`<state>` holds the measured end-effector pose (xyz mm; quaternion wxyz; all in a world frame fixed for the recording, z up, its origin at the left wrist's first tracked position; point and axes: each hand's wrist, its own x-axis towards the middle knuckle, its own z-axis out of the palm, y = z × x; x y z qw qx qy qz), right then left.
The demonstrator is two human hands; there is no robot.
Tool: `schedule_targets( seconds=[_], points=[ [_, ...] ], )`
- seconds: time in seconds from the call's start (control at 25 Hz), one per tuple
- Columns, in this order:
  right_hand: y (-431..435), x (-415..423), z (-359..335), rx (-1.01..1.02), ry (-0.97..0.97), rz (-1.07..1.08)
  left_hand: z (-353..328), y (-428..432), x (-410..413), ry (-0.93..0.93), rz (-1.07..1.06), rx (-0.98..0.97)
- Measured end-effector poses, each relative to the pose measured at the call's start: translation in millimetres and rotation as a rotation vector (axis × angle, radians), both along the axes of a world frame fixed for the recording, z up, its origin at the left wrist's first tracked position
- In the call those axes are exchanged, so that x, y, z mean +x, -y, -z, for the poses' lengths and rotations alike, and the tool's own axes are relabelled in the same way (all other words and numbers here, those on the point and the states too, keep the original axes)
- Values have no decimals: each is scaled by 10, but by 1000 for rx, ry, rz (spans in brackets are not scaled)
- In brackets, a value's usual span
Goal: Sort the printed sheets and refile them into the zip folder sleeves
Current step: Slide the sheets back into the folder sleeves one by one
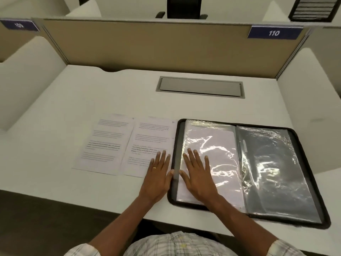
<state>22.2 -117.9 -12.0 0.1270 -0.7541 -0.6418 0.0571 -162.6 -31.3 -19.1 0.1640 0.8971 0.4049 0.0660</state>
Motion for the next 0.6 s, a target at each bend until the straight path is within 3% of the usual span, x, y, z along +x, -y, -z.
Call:
schedule_targets(
  seconds=[0.2, 0.4, 0.52, 0.6],
  points=[
    [-818, -1013, -30, 30, -138, 35, -14, -983, -972, 10, -79, -19],
    [-1592, -1806, -216, -69, -306, 85, -83, -1971, -1927, -42, -302, -82],
    [-1878, -2113, -219, -132, -432, 116, -129, -2345, -2284, -60, -464, -217],
    [-1979, -2263, -187, -152, -499, 163, -124, -2486, -2416, 68, -515, -328]
  ],
)
